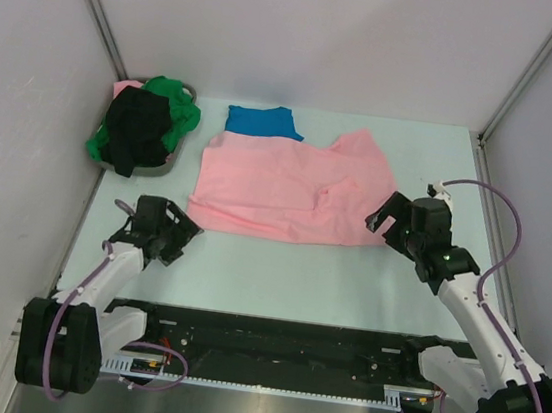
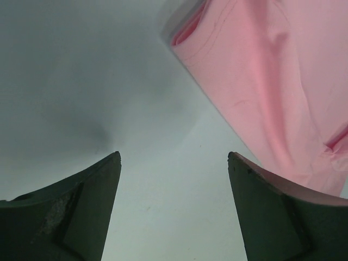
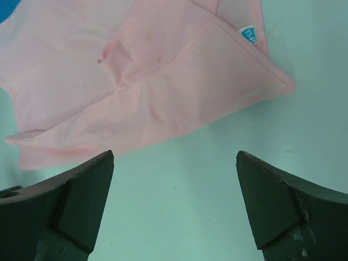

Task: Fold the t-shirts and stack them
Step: Fold the tshirt

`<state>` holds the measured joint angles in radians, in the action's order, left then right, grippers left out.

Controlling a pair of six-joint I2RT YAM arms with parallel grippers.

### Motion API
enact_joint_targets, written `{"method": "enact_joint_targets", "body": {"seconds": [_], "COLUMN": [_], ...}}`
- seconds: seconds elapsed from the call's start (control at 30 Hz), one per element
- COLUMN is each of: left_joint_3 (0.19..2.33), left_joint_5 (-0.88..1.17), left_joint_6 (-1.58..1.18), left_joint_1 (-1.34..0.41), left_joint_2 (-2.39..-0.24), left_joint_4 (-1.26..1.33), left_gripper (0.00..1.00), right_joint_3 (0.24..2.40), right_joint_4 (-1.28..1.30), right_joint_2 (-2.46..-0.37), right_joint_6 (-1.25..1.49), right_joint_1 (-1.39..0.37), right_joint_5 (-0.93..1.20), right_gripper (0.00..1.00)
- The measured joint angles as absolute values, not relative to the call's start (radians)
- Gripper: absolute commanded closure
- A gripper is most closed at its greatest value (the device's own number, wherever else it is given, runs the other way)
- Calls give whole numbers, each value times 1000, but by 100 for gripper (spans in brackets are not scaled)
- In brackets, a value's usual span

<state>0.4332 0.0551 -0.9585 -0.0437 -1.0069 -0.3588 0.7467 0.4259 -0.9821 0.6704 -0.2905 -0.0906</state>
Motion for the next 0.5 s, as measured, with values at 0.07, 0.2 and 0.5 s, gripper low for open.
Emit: {"method": "enact_joint_targets", "body": {"seconds": [0.07, 0.2, 0.5], "left_joint_3": [433, 457, 550], "left_joint_5": [29, -4, -34], "left_joint_6": [-981, -1026, -1090], "left_joint_1": [-44, -44, -44], "left_joint_2": [-1028, -1121, -1312], "left_joint_4": [-335, -296, -171], "left_gripper": [16, 20, 26], "right_joint_3": [738, 705, 652], "right_joint_4": [420, 412, 397], "right_joint_2": [-962, -928, -926], "right_joint_6": [673, 686, 707], "right_joint_1": [-297, -300, -300], "right_joint_5": [-90, -97, -99], "right_gripper": [1, 1, 2]}}
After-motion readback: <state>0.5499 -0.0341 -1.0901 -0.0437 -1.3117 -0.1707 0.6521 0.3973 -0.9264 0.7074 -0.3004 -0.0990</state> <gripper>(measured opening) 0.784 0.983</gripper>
